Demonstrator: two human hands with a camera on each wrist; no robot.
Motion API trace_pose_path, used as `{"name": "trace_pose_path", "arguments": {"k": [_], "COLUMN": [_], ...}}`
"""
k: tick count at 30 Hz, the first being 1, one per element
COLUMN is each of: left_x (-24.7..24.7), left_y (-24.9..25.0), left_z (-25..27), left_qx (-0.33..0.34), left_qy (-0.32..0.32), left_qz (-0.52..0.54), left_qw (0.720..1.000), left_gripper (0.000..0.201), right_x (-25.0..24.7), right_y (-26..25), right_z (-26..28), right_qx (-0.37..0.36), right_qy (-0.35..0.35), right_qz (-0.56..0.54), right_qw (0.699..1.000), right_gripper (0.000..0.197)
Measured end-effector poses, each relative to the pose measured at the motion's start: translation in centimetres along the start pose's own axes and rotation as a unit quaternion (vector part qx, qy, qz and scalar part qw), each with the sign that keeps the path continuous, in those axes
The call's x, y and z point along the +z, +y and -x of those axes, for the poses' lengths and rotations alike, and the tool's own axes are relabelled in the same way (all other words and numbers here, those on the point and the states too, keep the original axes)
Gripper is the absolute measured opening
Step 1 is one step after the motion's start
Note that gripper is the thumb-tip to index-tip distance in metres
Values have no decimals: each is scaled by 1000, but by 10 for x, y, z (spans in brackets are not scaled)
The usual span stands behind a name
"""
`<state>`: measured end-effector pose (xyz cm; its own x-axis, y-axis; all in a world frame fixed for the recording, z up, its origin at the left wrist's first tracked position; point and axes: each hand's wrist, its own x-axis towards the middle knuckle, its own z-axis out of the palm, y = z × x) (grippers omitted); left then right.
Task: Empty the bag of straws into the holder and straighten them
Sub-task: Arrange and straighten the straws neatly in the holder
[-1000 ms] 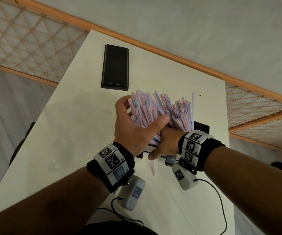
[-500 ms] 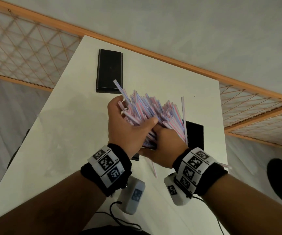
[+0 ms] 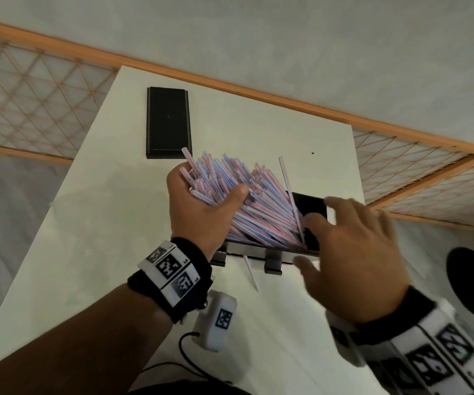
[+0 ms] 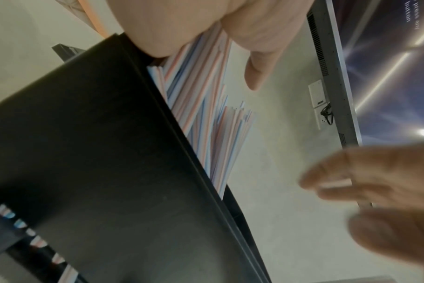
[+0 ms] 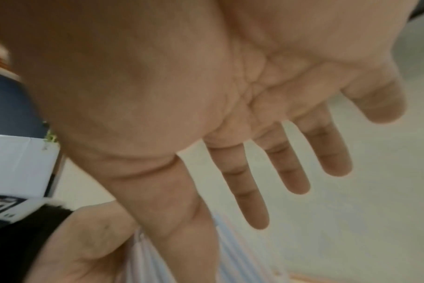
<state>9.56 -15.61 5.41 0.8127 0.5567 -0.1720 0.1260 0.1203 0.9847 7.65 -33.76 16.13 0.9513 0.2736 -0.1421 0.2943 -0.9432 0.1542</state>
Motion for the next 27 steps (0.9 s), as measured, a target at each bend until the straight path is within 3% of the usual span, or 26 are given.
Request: {"name": "trace_pose_path", "arguments": {"k": [2, 4, 6, 8, 10, 13, 17, 19, 22, 24, 27], "left_x": [0, 1, 3, 6, 8, 12, 15, 13, 7, 5, 9], "left_y": [1, 3, 4, 6, 7, 8, 13, 19, 31, 36, 40], "left_z": [0, 1, 1, 2, 2, 2, 1, 0, -6, -9, -11], "left_qx": [-2, -4, -9, -9, -9, -1, 8, 22, 46, 60, 54], "left_qy": [8, 13, 17, 23, 29, 43, 59, 71, 86, 90, 90], "left_qz": [-6, -7, -4, -3, -3, -1, -12, -37, -71, -68, -56], "left_qw": [1000, 1000, 1000, 1000, 1000, 999, 998, 997, 993, 992, 993], "left_gripper": [66, 65, 65, 65, 68, 71, 78, 88, 99, 99, 96], "right_x": [-10, -19, -19, -14, -9, -4, 19, 30, 46, 58, 69], "right_y": [17, 28, 37, 38, 30, 8, -28, -35, -11, 11, 21], "right_z": [11, 15, 9, 0, -10, -26, -58, -68, -80, -86, -91], "right_qx": [34, 71, 82, 75, 75, 4, -94, -108, 21, 114, 89], "right_qy": [-32, -109, -137, -112, -43, 70, 75, 60, 91, 71, -48], "right_qz": [51, 95, 48, -5, -57, -154, -284, -331, -406, -389, -344], "right_qw": [998, 987, 986, 991, 995, 986, 951, 935, 909, 911, 933], "right_gripper": [55, 52, 40, 26, 18, 11, 7, 5, 18, 31, 76]}}
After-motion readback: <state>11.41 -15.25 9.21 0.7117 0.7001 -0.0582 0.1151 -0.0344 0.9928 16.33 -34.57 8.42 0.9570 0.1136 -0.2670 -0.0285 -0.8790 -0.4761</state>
